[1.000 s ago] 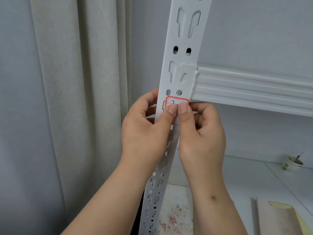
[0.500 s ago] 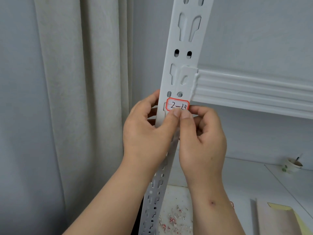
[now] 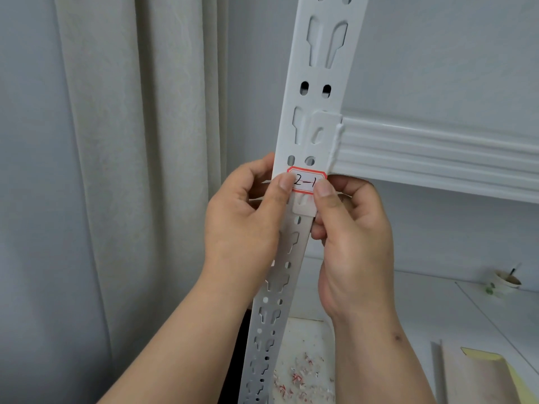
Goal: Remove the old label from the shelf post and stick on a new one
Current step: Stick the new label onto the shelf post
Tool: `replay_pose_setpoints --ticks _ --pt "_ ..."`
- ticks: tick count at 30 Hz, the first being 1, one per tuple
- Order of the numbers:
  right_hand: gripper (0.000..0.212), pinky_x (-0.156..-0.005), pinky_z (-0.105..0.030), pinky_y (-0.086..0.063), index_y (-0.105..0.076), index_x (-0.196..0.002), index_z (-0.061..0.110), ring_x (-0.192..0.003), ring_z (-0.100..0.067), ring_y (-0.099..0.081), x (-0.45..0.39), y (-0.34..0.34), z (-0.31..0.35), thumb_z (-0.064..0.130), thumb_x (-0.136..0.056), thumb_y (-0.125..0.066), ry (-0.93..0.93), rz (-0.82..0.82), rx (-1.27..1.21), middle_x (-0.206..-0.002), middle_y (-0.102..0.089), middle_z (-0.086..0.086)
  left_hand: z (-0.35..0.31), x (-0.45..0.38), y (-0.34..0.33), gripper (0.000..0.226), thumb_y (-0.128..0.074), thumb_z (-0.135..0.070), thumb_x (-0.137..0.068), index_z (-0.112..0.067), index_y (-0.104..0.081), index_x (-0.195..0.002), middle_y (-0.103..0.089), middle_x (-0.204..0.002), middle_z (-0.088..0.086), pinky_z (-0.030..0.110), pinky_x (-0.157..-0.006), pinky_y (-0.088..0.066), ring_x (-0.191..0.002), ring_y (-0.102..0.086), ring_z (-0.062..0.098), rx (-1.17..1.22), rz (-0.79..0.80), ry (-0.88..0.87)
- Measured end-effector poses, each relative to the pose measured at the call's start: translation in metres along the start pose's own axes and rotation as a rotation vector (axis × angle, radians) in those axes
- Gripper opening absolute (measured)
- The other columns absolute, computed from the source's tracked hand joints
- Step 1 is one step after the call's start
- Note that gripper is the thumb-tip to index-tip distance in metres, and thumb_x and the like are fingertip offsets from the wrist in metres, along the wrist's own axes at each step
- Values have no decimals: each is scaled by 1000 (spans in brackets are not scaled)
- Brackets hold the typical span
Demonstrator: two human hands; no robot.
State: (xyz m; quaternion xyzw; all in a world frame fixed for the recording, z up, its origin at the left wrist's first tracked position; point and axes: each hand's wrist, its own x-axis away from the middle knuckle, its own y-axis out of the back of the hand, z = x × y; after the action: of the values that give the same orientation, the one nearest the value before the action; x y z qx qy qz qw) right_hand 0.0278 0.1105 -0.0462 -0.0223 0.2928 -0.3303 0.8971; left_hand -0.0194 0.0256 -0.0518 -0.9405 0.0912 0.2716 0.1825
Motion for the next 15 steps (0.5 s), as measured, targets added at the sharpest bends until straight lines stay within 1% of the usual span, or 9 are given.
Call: replay_pose_setpoints --ticks 3,6,9,12,13,15 --pt "12 -58 -29 -40 -60 -89 28 -55 -9 -45 2 0 -4 37 -81 -63 48 0 47 -67 -54 4 2 2 3 28 -65 -13 -95 -30 -68 -116 -75 -108 -12 11 -79 -51 -96 -70 -1 -58 34 -29" --pt "14 -60 -32 -44 -58 -91 30 -57 -8 -48 3 0 -7 41 -82 -60 81 -9 134 -68 -56 -1 4 3 2 33 -62 -22 -94 -30 -64 -126 -72 -117 -9 9 -81 -49 -99 -68 -2 -192 7 -110" --pt "17 -63 -43 -49 -58 -91 30 -59 -10 -51 6 -2 -8 45 -82 -58 68 -27 174 -77 -61 -15 7 7 -3 39 -52 -29 -94 -29 -61 -133 -70 -116 -11 8 -84 -46 -103 -66 0 -296 -36 -166" --pt "19 -66 -48 -53 -58 -90 31 -62 -21 -58 7 -3 -8 48 -81 -58 43 -35 193 -82 -63 -16 8 9 -7 41 -49 -28 -95 -24 -62 -134 -69 -114 -10 5 -80 -45 -100 -65 0 -357 -79 -193" --pt "20 -66 -49 -54 -58 -91 31 -65 -25 -60 8 -3 -8 48 -82 -58 43 -34 199 -82 -64 -15 8 9 -8 40 -49 -29 -95 -24 -62 -133 -69 -115 -9 6 -81 -46 -100 -65 0 -352 -89 -188" --pt "21 -66 -48 -54 -58 -93 30 -67 -25 -62 7 -2 -8 48 -82 -57 51 -38 215 -80 -65 -13 9 9 -9 38 -49 -28 -95 -26 -63 -130 -70 -116 -7 11 -81 -49 -99 -67 3 -323 -96 -167"
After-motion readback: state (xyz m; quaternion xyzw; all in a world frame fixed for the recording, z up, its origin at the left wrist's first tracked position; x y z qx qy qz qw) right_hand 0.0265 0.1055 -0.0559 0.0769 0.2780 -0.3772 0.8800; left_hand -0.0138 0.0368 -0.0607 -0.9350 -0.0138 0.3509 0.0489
